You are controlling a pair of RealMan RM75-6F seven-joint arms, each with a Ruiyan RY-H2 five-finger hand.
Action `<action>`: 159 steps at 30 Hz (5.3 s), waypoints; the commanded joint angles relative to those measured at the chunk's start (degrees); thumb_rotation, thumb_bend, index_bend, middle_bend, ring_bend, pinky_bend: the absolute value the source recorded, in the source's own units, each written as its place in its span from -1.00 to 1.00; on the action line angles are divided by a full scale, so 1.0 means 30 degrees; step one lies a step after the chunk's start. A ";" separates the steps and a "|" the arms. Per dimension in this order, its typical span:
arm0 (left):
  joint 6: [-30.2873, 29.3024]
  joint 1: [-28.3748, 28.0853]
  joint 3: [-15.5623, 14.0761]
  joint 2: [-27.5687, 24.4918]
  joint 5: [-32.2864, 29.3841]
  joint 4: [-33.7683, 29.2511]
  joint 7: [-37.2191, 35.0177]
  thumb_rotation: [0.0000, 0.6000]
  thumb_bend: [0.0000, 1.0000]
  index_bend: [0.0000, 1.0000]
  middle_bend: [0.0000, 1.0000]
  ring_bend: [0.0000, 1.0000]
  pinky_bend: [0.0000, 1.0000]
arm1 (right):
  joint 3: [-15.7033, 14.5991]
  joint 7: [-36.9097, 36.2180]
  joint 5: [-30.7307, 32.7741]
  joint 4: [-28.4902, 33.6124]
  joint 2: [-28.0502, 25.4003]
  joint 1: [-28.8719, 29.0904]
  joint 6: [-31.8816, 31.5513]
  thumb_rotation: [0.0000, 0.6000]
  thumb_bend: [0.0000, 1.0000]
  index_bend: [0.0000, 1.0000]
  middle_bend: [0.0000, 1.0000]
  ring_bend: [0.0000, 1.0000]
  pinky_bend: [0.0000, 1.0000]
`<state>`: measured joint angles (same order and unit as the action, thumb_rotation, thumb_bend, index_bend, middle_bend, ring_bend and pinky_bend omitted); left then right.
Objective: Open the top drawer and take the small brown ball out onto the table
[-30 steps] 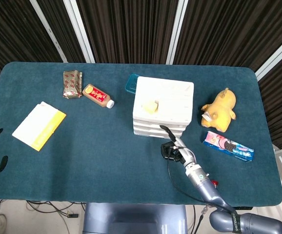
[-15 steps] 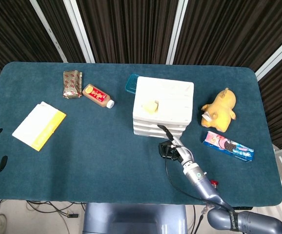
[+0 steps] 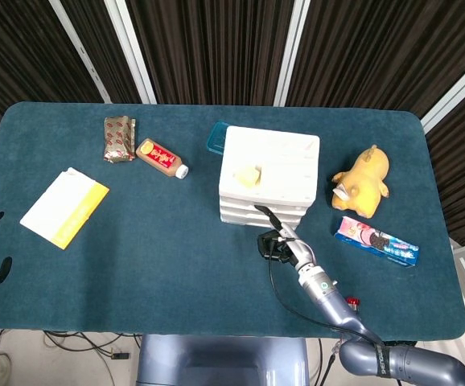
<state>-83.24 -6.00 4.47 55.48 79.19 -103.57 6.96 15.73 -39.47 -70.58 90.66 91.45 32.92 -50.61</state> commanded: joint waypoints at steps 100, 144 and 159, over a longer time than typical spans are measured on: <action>0.0080 -0.0037 0.0016 0.0196 -0.0264 0.0131 0.0397 1.00 -0.25 -0.81 -1.00 -1.00 -1.00 | -0.2270 -0.3765 -0.2696 0.0512 -0.1053 0.0057 -0.0332 1.00 0.44 -0.68 0.65 0.79 1.00; 0.0169 -0.0070 0.0030 0.0271 -0.0413 0.0206 0.0485 1.00 -0.25 -0.80 -1.00 -1.00 -1.00 | -0.0811 1.0274 0.5771 0.9299 -0.8887 0.1624 -0.0314 1.00 0.44 -0.63 0.88 1.00 1.00; 0.0215 -0.0079 0.0034 0.0259 -0.0453 0.0235 0.0413 1.00 -0.24 -0.80 -1.00 -1.00 -1.00 | -0.0708 1.3225 1.0129 0.9654 -0.8350 0.3840 -0.0311 1.00 0.44 -0.63 0.89 1.00 1.00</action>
<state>-82.59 -6.24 4.57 56.26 77.84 -102.86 8.20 13.62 -0.40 -40.84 119.54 66.09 43.91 -51.24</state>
